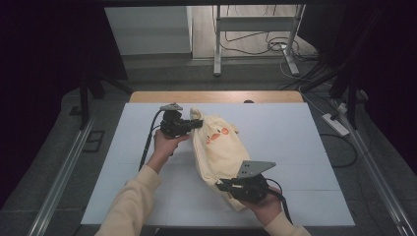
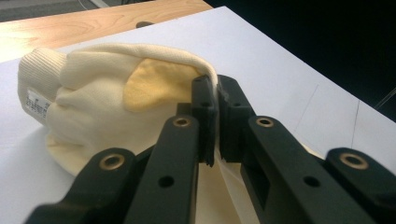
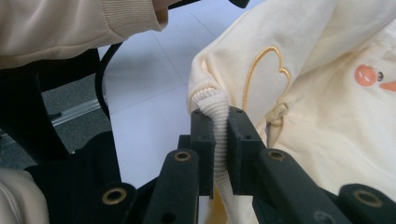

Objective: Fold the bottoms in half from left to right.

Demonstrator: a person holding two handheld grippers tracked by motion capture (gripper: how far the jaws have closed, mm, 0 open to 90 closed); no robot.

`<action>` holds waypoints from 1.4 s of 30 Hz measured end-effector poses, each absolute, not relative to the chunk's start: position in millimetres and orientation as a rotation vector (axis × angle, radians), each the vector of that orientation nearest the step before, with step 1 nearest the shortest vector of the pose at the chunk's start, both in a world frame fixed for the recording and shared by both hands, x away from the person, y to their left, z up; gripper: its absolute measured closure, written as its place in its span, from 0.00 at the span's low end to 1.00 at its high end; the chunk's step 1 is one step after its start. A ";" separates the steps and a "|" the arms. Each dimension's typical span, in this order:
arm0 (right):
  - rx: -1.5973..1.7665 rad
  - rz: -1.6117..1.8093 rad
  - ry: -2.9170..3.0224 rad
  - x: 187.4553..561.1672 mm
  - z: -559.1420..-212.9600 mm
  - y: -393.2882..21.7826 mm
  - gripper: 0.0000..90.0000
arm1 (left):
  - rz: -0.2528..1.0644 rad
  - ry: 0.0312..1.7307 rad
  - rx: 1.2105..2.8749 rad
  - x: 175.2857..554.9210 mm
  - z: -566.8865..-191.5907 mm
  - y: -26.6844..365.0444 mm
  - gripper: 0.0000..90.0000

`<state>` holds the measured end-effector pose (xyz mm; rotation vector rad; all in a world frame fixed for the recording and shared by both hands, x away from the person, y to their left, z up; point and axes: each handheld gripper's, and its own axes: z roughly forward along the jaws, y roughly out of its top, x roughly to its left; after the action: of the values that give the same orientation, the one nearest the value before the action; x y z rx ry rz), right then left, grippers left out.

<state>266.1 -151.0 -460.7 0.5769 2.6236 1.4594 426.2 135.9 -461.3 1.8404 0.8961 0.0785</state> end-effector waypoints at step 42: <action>0.705 1.388 2.603 262.9 -462.7 -191.6 0.92 | 0.089 0.862 1.891 430.4 -466.0 101.6 0.95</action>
<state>262.9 -191.6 -462.7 0.7047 2.6033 1.3876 430.4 101.6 -466.0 1.8907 0.8615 0.0890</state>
